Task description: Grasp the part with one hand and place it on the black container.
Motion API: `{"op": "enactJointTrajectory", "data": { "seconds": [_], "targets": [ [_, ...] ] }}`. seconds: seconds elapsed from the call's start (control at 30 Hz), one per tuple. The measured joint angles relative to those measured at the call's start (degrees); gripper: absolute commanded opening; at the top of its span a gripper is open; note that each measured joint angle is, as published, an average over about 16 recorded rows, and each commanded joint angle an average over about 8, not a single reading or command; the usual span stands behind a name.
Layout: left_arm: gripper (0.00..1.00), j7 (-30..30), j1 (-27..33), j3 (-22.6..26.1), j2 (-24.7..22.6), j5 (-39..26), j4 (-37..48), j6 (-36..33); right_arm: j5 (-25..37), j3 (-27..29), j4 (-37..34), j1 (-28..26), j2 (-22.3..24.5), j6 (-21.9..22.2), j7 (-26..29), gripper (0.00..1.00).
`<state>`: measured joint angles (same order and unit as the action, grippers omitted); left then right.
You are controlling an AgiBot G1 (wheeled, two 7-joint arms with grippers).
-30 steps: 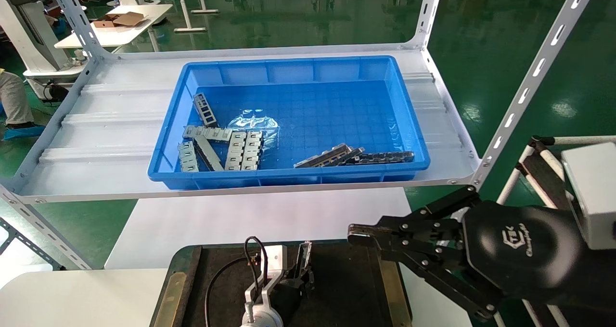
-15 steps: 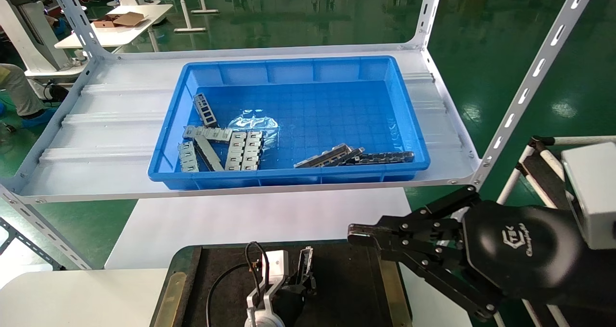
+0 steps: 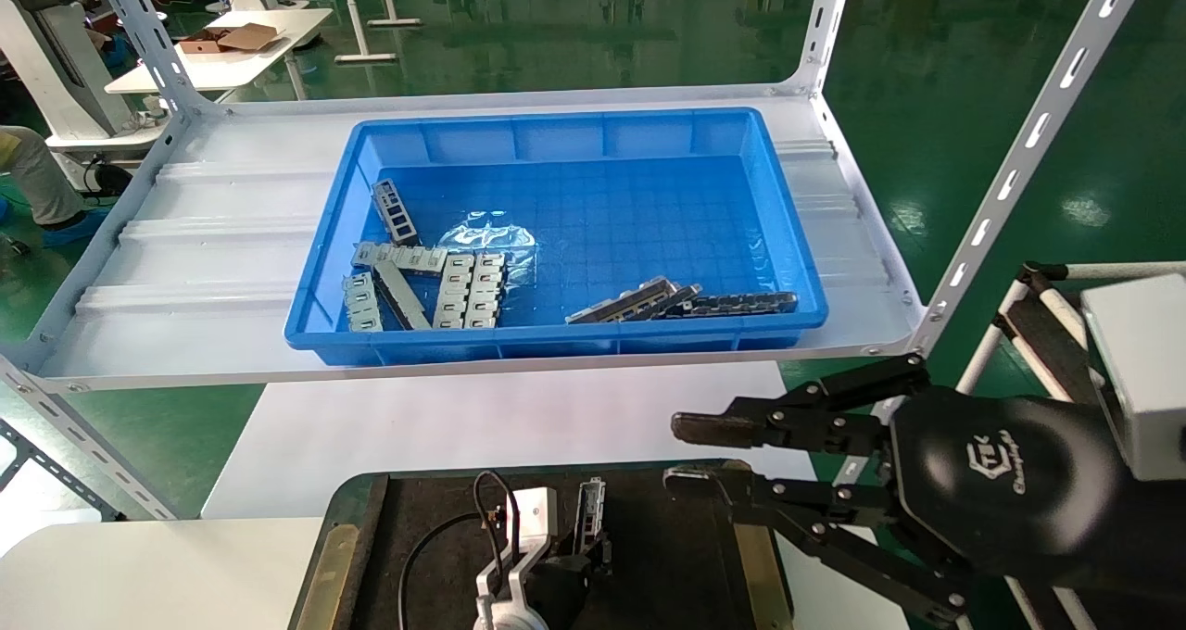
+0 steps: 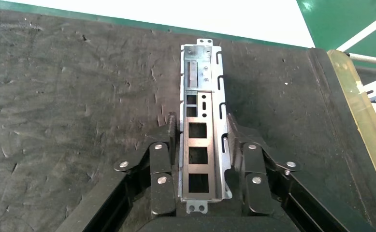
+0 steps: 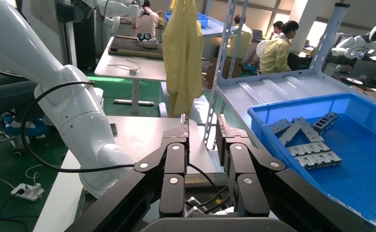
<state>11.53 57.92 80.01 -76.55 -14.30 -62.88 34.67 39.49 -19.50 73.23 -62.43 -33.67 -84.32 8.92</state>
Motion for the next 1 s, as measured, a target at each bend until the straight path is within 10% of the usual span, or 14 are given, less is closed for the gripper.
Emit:
{"op": "enactJointTrajectory", "data": {
  "seconds": [0.57,1.0],
  "targets": [
    [1.0,-0.09,2.17,-0.22,5.62,-0.41,-6.02,-3.32,-0.01,-0.02,0.0,-0.01,0.01,0.01,-0.01,1.0],
    [1.0,-1.02,4.98,-0.88,19.39,-1.56,-12.44,-21.51,-0.03,-0.04,0.0,-0.01,0.01,0.02,-0.02,1.0]
  ]
}}
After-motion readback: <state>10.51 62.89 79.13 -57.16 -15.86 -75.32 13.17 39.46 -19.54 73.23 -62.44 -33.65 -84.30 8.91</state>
